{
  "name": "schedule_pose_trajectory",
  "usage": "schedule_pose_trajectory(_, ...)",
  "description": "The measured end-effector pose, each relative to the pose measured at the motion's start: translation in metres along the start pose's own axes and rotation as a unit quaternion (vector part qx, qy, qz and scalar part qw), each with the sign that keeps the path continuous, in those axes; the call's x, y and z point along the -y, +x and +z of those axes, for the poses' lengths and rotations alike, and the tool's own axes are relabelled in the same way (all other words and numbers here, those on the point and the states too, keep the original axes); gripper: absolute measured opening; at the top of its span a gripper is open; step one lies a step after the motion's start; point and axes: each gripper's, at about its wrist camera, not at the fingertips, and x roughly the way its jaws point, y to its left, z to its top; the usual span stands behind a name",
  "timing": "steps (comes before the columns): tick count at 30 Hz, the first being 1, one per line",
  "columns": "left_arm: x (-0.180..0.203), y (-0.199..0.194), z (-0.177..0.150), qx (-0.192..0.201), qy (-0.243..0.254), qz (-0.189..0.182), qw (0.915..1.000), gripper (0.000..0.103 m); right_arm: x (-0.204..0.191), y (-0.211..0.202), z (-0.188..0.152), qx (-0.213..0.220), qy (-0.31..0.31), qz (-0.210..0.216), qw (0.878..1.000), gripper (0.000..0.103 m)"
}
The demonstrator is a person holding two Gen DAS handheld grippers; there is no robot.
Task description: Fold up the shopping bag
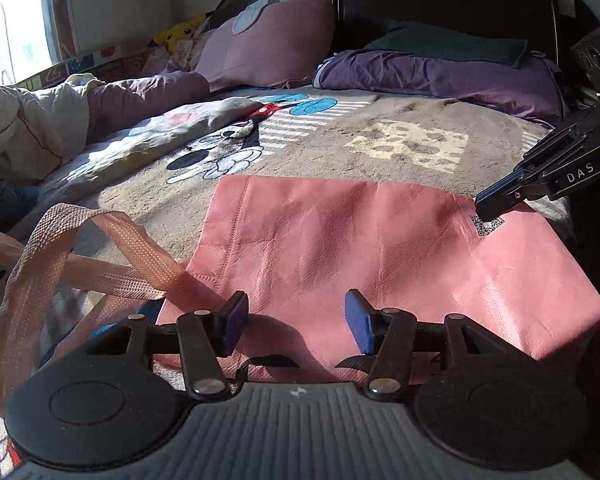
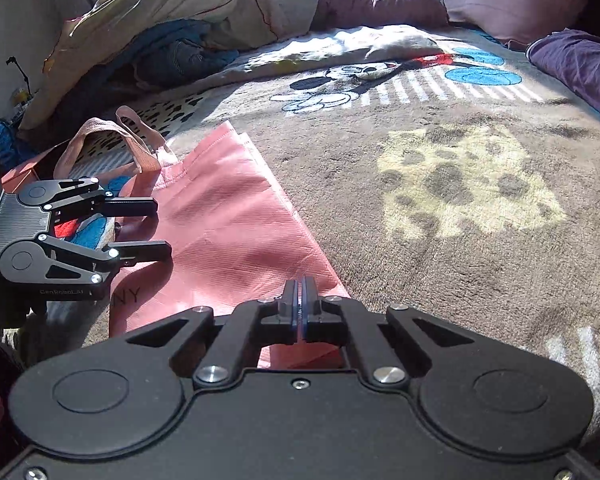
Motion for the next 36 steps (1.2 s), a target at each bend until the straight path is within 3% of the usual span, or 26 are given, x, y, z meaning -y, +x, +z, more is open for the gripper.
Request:
schedule_pose_trajectory(2,-0.016,-0.002,0.0,-0.006,-0.019,0.012,0.9997,0.052,0.013,-0.004,-0.014,0.014,0.101,0.027,0.994,0.0)
schedule_pose_trajectory(4,-0.029,0.0,0.002,-0.017,-0.03,0.027,0.999,0.07,0.023,-0.007,-0.036,0.025,0.198,0.064,0.978,0.0)
schedule_pose_trajectory(7,-0.048,0.008,0.007,-0.039,-0.063,0.003,0.9972,0.078,0.011,-0.009,-0.055,0.027,0.215,0.069,0.974,0.0)
schedule_pose_trajectory(9,-0.045,0.005,0.014,-0.046,-0.049,0.013,0.9977,0.078,0.006,-0.009,-0.06,0.035,0.218,0.061,0.973,0.0)
schedule_pose_trajectory(11,-0.04,-0.007,0.015,-0.048,-0.066,0.032,0.9961,0.078,0.009,-0.007,-0.06,0.038,0.231,0.063,0.97,0.0)
schedule_pose_trajectory(15,-0.031,-0.049,-0.004,-0.003,-0.198,0.0,0.9802,0.078,0.022,-0.006,-0.055,0.044,0.245,0.068,0.966,0.0)
schedule_pose_trajectory(18,-0.018,-0.064,-0.024,0.016,-0.282,-0.055,0.9578,0.078,0.028,-0.011,-0.048,0.06,0.254,0.057,0.964,0.0)
schedule_pose_trajectory(21,-0.007,-0.056,-0.042,0.019,-0.381,-0.125,0.916,0.077,0.03,-0.009,-0.045,0.061,0.254,0.056,0.964,0.0)
schedule_pose_trajectory(23,0.002,-0.048,-0.051,0.019,-0.431,-0.141,0.8911,0.074,0.032,-0.007,-0.046,0.062,0.256,0.06,0.963,0.0)
schedule_pose_trajectory(25,0.01,-0.044,-0.056,0.031,-0.461,-0.145,0.8748,0.07,0.035,-0.007,-0.046,0.066,0.26,0.062,0.961,0.0)
schedule_pose_trajectory(26,0.014,-0.042,-0.058,0.037,-0.472,-0.149,0.8682,0.068,0.036,-0.006,-0.047,0.067,0.262,0.063,0.961,0.0)
schedule_pose_trajectory(27,0.016,-0.04,-0.059,0.043,-0.484,-0.155,0.8604,0.057,0.038,-0.006,-0.047,0.067,0.265,0.065,0.96,0.0)
schedule_pose_trajectory(28,0.02,-0.037,-0.063,0.048,-0.501,-0.165,0.8481,0.044,0.039,-0.005,-0.047,0.068,0.271,0.068,0.958,0.0)
schedule_pose_trajectory(29,0.024,-0.034,-0.066,0.051,-0.519,-0.175,0.8354,0.042,0.041,-0.004,-0.048,0.069,0.278,0.07,0.955,0.0)
schedule_pose_trajectory(33,0.042,-0.023,-0.076,0.082,-0.541,-0.192,0.8144,0.037,0.049,-0.002,-0.059,0.081,0.326,0.091,0.938,0.0)
schedule_pose_trajectory(35,0.045,-0.016,-0.077,0.089,-0.547,-0.199,0.8084,0.026,0.052,0.0,-0.066,0.085,0.354,0.105,0.926,0.0)
schedule_pose_trajectory(36,0.044,-0.014,-0.076,0.09,-0.545,-0.205,0.8079,0.019,0.049,0.0,-0.066,0.084,0.353,0.104,0.926,0.0)
